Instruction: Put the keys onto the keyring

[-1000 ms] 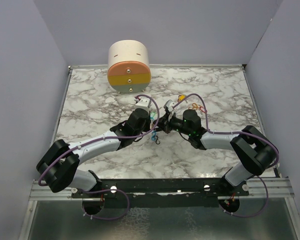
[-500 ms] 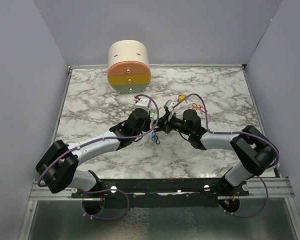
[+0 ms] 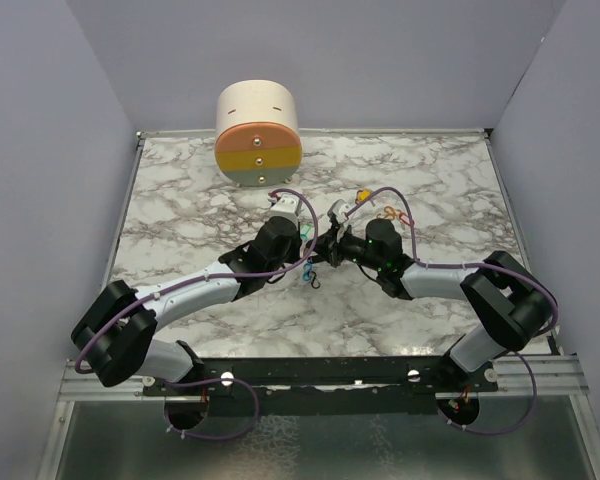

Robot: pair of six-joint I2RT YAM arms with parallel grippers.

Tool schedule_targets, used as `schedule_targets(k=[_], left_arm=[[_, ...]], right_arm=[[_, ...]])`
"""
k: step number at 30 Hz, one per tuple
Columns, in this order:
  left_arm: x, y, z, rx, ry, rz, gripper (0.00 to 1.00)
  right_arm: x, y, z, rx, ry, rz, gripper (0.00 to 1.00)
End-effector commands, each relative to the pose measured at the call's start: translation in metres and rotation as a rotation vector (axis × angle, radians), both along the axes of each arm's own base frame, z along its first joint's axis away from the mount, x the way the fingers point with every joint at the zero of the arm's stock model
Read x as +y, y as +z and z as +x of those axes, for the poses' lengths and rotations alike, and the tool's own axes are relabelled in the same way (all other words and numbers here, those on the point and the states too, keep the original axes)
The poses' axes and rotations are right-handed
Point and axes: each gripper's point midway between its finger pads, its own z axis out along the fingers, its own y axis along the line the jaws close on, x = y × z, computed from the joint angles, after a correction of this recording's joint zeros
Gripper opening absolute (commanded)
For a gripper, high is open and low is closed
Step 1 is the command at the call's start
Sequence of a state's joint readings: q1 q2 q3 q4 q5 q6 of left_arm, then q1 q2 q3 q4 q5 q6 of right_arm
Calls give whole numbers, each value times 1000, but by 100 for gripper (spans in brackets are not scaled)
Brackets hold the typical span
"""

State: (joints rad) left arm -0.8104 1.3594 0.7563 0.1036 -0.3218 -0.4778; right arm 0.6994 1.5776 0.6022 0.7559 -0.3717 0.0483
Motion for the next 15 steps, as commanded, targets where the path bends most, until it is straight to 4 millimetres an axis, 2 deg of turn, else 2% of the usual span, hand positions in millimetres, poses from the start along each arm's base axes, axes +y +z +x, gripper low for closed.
schedule_targets(k=[1,15], left_arm=[[-1,9,0,-18,-12,-26,0],[-6,1,0,2,-32,-19,0]], right_arm=[[4,15,4,-33,-11,29,1],[3,17,4,-39,-14,33,1]])
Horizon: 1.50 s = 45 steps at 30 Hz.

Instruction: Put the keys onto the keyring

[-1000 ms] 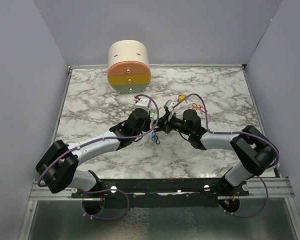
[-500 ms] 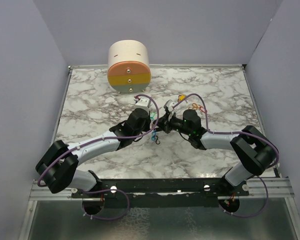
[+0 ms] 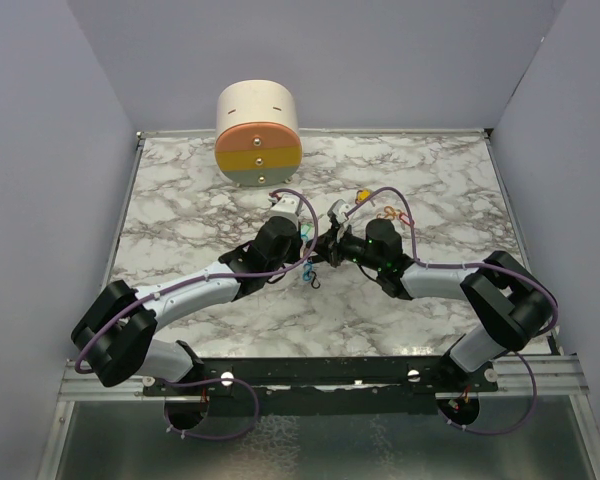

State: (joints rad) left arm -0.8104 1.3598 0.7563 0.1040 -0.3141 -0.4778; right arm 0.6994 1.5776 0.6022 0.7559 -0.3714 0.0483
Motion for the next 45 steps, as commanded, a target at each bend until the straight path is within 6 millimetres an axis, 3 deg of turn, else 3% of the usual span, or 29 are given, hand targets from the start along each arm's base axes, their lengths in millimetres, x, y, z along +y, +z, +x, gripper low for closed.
schedule_targets(k=[1,45], left_arm=[[-6,1,1,-1,-28,-16,0],[-4,2,-5,6,-55,-2,0]], right_arm=[[3,17,5,-39,-15,32,1],[-12,20,17,-53,-135,38,1]])
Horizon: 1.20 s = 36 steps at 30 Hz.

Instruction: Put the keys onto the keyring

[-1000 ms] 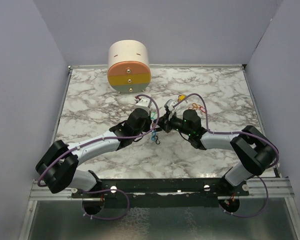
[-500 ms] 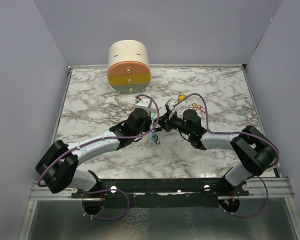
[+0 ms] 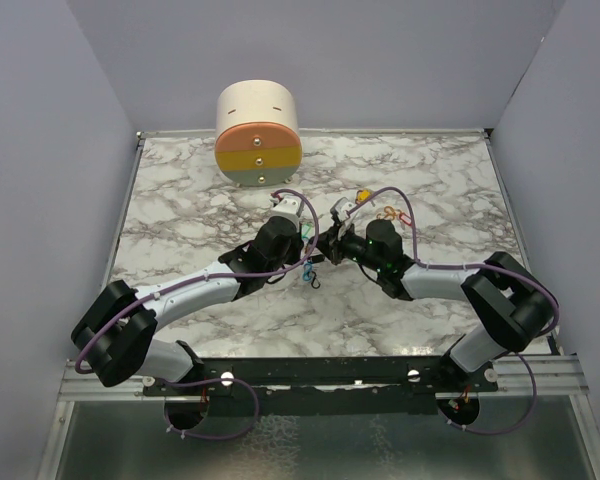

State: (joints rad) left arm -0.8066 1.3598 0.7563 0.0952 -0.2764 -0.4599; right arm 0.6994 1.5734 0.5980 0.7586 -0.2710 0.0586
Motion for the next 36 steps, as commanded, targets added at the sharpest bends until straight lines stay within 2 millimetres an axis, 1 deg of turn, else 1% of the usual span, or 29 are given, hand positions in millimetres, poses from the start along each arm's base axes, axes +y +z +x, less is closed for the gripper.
schedule_targets(k=[1,14,15,16,17,19,20,23,27,31,34,36], left_arm=[[-1,4,-1,-6,-18,-9,0],[-3,4,-2,-2,-28,-7,0],[-3,4,-2,-2,-29,-8,2],[-4,4,-2,-2,-28,-9,7],[-4,4,-2,-2,-27,-10,12],[-4,4,-2,-1,-27,-11,27],[-3,4,-2,-2,-26,-13,32],[-1,5,-2,-4,-14,-14,45],[6,8,0,-18,22,-15,56],[18,14,0,-43,78,-20,60],[27,19,0,-63,112,-24,66],[31,19,0,-70,129,-23,73]], right_arm=[[-3,20,3,-53,-36,40,1],[-8,25,5,-65,-63,51,1],[-8,25,5,-67,-66,53,1],[-9,26,5,-68,-69,54,1],[-10,27,5,-70,-73,55,1],[-11,27,6,-70,-84,56,1],[-12,27,6,-67,-91,56,1],[-14,26,9,-62,-110,50,1],[-20,25,13,-60,-149,41,1],[-29,23,22,-49,-223,20,1],[-42,20,34,-34,-324,-3,1],[-54,16,45,-12,-401,-23,1]])
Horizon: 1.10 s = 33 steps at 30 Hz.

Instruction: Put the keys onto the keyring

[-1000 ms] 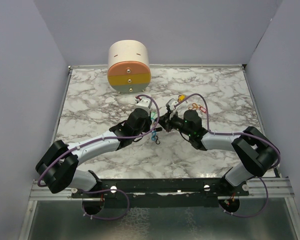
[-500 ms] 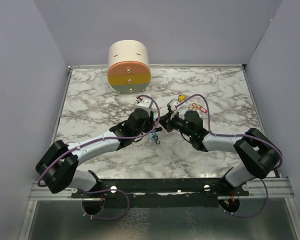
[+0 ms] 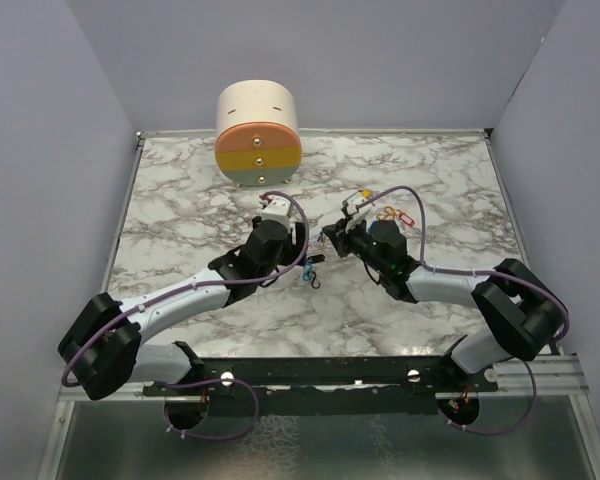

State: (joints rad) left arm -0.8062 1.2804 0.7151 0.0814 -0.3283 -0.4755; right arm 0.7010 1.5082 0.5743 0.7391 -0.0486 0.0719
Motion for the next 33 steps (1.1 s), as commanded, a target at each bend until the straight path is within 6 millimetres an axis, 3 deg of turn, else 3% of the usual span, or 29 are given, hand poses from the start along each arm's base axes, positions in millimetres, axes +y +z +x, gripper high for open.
schedule_targets(k=[1,3,5,10,15,33], left_arm=[[18,9,4,-40,88,-9,78],[21,8,4,-44,104,-9,92],[22,8,3,-45,107,-6,99],[22,3,3,-31,105,6,99],[21,2,2,-32,98,-1,99],[18,-3,4,-21,98,5,99]], right_arm=[[-30,2,28,32,-217,-22,1],[-42,-4,37,74,-278,-13,1],[-56,-8,45,104,-337,-2,1],[-83,-20,59,152,-421,5,1],[-95,-35,67,187,-448,8,1],[-89,-51,85,220,-423,15,1]])
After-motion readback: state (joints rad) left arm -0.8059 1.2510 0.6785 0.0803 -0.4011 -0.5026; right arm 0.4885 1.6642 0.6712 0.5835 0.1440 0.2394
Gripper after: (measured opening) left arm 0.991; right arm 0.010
